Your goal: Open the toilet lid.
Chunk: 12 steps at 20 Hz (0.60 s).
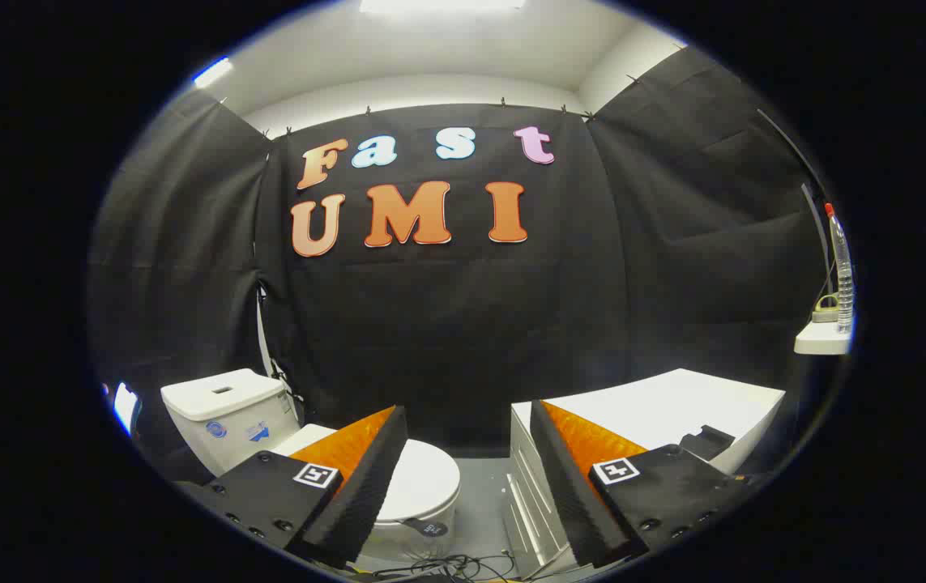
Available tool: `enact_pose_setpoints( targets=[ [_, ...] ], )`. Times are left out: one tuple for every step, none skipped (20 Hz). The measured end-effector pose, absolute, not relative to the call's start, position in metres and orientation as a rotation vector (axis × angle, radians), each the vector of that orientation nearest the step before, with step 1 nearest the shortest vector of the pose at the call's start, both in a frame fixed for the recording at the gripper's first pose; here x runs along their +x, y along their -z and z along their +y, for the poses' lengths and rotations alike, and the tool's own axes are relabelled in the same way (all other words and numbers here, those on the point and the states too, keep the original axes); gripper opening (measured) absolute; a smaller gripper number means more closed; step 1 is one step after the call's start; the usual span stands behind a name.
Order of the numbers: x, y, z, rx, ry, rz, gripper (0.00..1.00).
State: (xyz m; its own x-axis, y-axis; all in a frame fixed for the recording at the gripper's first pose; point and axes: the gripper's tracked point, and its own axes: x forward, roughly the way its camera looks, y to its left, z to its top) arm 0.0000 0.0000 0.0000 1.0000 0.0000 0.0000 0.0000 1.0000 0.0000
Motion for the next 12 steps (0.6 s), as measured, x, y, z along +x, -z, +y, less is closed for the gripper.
enact_pose_setpoints(
  targets=[
    [0.001,0.002,0.0,0.004,-0.001,0.011,0.98],
    [0.001,0.004,-0.002,0.005,0.003,0.015,0.98],
    [0.002,0.002,-0.004,0.004,0.009,0.012,0.98],
    [0.002,-0.001,-0.007,0.006,0.019,0.006,0.98],
    [0.001,-0.003,-0.011,0.012,0.027,0.001,0.98],
    [0.0,-0.003,-0.013,0.019,0.035,0.0,0.98],
    [0.001,-0.002,-0.015,0.027,0.042,0.002,0.98],
    [0.002,-0.001,-0.017,0.033,0.047,0.005,0.98],
    [0.003,0.0,-0.019,0.039,0.051,0.009,0.98],
    [0.003,0.0,-0.021,0.043,0.056,0.009,0.98],
    [0.003,0.0,-0.022,0.045,0.06,0.009,0.98],
    [0.003,-0.001,-0.022,0.046,0.062,0.007,0.98]
  ],
)
